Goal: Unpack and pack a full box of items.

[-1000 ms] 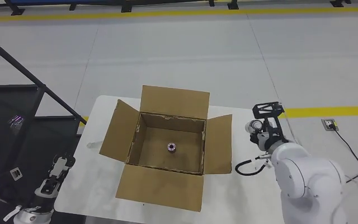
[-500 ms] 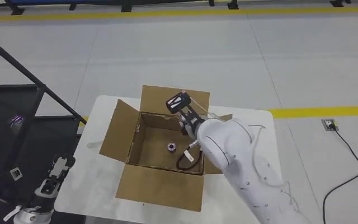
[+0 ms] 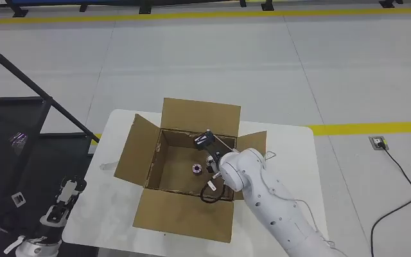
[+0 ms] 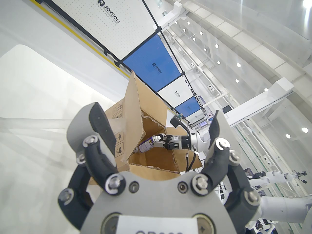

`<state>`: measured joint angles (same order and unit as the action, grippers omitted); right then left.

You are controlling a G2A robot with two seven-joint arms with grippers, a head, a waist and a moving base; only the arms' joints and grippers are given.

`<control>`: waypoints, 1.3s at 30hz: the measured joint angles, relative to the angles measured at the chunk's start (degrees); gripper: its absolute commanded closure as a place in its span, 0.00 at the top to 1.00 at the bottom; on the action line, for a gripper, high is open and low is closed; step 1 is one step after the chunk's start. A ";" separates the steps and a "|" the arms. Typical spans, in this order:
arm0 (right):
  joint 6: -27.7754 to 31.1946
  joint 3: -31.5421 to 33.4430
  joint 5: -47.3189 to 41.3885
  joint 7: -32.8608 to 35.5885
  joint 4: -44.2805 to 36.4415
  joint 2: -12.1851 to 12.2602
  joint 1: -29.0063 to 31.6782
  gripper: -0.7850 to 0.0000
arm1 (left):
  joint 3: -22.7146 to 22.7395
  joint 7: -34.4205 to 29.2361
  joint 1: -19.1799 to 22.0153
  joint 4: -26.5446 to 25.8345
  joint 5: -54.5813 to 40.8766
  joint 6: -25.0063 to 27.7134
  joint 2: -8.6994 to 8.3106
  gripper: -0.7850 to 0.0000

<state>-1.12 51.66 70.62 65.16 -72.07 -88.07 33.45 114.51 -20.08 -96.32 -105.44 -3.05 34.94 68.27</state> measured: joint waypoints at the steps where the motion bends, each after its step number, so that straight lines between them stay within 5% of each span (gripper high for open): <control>1: 0.10 -0.34 -0.13 -0.34 1.04 -0.17 -0.22 0.40 | 0.00 0.00 0.00 0.00 0.00 0.00 0.00 1.00; 13: -0.20 -1.00 -0.51 -1.33 3.83 -1.14 -1.63 0.52 | -0.11 0.91 0.11 -0.50 0.51 -1.38 0.03 1.00; 16: -1.15 -0.24 0.64 -0.55 -0.36 -0.85 -0.26 0.67 | 0.08 1.77 0.70 -0.67 2.81 -2.73 -0.02 1.00; 18: -1.59 0.77 1.06 0.04 -4.60 -0.51 1.25 0.87 | -0.46 2.34 1.36 -0.72 4.81 -3.60 -0.02 1.00; 21: -2.01 3.17 1.72 1.13 -14.06 0.27 4.81 1.00 | -2.08 2.85 3.26 -0.18 8.74 -5.15 -0.08 1.00; 28: -1.46 9.97 -2.59 1.92 -38.07 1.75 14.86 1.00 | -8.58 0.53 8.51 0.99 13.35 -6.02 -0.20 1.00; 39: -3.37 32.18 -13.47 3.04 -58.65 4.07 29.84 1.00 | -14.51 -1.84 9.36 -2.50 16.77 -4.21 -0.30 1.00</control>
<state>-4.49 83.84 57.15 68.20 -130.71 -84.00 63.30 100.00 -21.93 -86.96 -107.94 13.72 30.73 67.97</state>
